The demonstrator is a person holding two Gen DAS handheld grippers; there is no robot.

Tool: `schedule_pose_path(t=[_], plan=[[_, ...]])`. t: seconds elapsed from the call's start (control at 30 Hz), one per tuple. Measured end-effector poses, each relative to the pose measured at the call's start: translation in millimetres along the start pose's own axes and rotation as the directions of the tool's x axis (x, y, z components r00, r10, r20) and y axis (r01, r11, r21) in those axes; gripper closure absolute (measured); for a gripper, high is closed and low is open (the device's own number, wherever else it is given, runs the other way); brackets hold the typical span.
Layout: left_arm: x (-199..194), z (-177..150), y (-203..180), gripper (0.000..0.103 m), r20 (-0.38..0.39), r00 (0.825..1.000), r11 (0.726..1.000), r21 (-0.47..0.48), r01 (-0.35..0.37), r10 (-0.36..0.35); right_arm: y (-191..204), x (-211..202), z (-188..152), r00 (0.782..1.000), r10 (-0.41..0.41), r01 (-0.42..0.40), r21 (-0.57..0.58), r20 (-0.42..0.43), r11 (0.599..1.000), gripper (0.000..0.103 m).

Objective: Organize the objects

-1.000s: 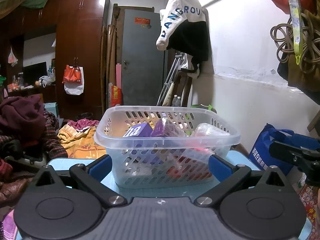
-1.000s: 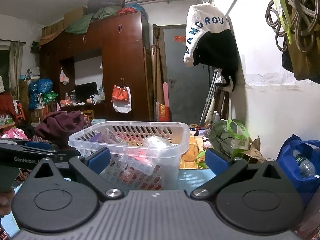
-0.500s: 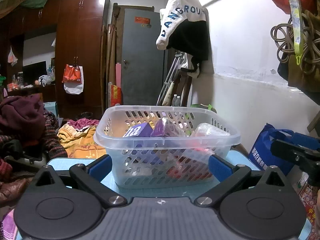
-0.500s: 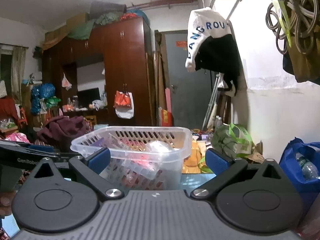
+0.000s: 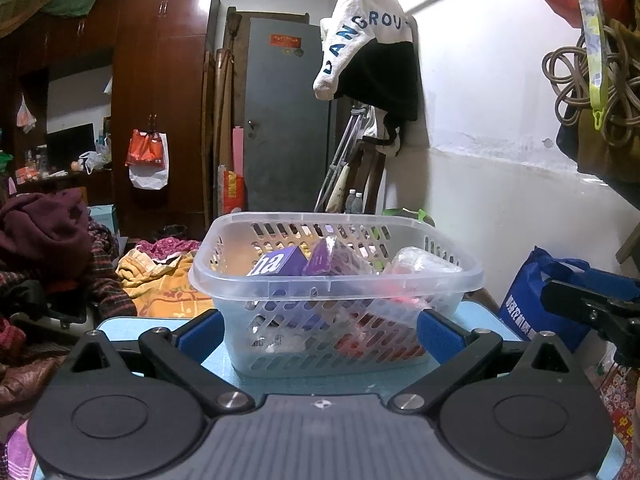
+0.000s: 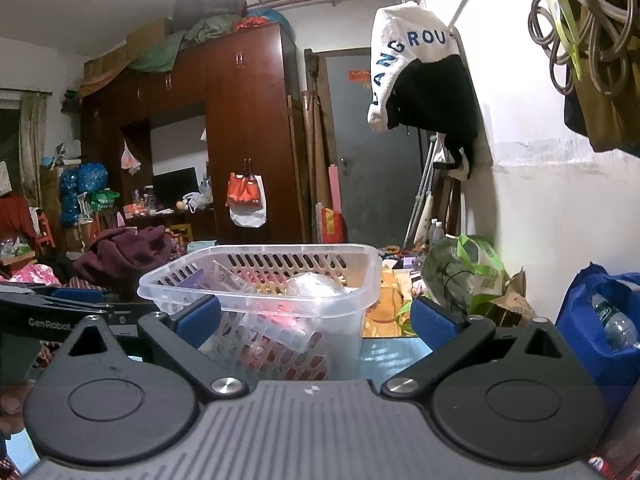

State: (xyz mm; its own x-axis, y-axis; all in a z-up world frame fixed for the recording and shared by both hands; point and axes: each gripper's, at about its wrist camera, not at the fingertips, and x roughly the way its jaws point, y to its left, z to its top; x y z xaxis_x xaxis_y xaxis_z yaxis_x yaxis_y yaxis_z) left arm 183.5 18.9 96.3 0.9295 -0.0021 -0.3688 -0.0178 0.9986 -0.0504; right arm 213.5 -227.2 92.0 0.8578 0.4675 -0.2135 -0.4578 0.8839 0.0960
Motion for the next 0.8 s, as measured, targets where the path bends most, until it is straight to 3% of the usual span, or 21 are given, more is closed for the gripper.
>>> schedule_pose_path(t=[0.8], plan=[[-3.4,-2.0,1.9,0.0,0.012,0.999,0.999,0.004,-0.034,0.034,-0.4,0.9,-4.3,1.0,0.01,-0.011,-0.012,-0.02,1.0,0.0]])
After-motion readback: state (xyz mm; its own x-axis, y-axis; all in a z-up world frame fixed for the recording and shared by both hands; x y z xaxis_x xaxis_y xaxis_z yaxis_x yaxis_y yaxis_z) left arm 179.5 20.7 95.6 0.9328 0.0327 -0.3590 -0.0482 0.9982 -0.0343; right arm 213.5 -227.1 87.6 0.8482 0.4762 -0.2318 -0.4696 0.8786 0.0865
